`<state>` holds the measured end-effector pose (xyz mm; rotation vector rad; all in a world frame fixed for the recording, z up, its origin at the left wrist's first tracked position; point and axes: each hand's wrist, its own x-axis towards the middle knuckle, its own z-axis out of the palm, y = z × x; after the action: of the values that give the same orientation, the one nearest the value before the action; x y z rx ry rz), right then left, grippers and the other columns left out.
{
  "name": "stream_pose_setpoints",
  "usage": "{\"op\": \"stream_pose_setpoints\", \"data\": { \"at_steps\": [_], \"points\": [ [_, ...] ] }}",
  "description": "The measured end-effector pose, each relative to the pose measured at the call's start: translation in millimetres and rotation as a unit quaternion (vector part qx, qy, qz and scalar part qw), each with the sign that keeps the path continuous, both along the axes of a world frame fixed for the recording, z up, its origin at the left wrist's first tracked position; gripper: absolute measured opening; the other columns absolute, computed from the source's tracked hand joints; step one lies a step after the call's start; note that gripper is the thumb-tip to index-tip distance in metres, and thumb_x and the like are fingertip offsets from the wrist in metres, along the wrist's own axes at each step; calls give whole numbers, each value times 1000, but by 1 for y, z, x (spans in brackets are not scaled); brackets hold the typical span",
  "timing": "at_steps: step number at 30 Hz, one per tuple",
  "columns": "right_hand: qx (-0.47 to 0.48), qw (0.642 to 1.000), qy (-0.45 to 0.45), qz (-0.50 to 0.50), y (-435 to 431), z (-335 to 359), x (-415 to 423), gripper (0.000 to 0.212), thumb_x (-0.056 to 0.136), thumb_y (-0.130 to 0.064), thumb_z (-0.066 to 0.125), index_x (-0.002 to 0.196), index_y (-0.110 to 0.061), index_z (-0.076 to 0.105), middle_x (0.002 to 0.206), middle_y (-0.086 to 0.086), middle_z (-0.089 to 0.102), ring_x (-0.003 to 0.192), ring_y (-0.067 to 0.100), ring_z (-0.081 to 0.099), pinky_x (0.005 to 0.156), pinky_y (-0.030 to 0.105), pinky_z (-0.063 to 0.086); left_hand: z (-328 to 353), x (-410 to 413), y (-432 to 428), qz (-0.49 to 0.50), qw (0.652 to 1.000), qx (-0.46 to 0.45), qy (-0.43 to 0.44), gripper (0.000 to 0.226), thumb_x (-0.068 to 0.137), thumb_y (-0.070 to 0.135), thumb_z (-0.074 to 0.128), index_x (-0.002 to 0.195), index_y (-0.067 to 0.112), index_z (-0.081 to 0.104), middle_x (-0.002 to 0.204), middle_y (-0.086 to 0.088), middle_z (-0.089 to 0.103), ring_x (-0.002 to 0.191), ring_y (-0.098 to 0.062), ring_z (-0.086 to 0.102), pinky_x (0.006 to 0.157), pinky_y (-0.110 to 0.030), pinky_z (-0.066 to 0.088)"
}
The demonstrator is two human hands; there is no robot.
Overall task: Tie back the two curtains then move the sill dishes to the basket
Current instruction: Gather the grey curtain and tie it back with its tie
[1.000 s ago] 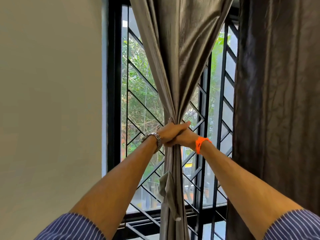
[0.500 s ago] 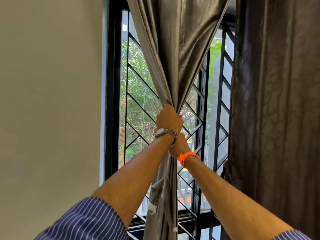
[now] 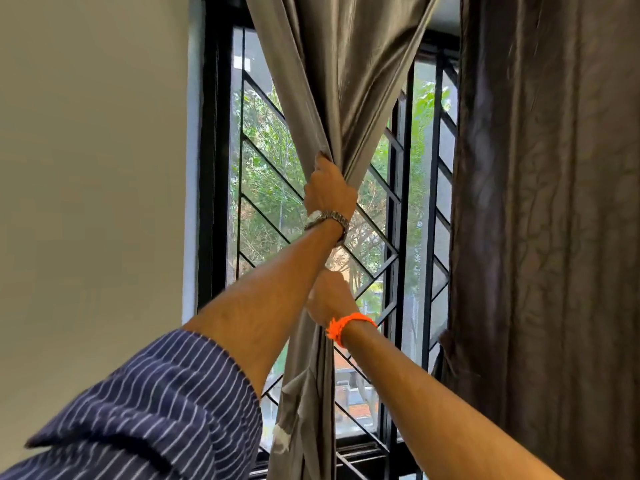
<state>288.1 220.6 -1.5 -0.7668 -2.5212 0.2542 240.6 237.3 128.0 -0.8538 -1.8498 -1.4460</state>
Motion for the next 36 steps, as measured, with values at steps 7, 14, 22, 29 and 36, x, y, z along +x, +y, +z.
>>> {"op": "stream_pose_setpoints", "data": {
  "at_steps": [7,14,22,29,36],
  "points": [
    [3,992,117,53,5,-3,-29,28,84,-12,57,109,1,57,107,23,64,97,41,63,78,38,53,33,-14,4,28,999,-2,27,27,88,8,62,113,3,53,108,-15,65,97,-34,66,72,-38,55],
    [8,989,126,74,5,-5,-40,29,89,-15,56,113,1,51,109,24,62,98,42,62,74,38,50,46,-25,-4,65,994,-27,77,20,91,7,55,111,1,56,112,-19,63,104,-38,61,78,-40,52],
    [12,990,104,91,-20,0,-61,32,86,-10,57,115,0,47,112,25,60,101,44,61,80,42,53,49,-46,-44,85,990,-43,104,20,91,6,51,109,0,57,114,-20,60,106,-39,60,82,-42,51],
    [8,987,112,119,-66,6,-80,26,82,-7,59,106,-2,50,110,22,61,102,41,60,81,40,51,59,-81,-104,95,991,-21,94,19,89,6,52,105,-3,58,115,-24,60,105,-45,57,84,-46,49],
    [27,982,118,147,-139,26,-112,29,83,-13,62,108,-1,53,111,22,62,104,41,60,85,42,53,79,-121,-182,128,989,1,80,22,86,4,53,106,0,60,117,-22,60,111,-43,56,91,-43,48]
  ]
}}
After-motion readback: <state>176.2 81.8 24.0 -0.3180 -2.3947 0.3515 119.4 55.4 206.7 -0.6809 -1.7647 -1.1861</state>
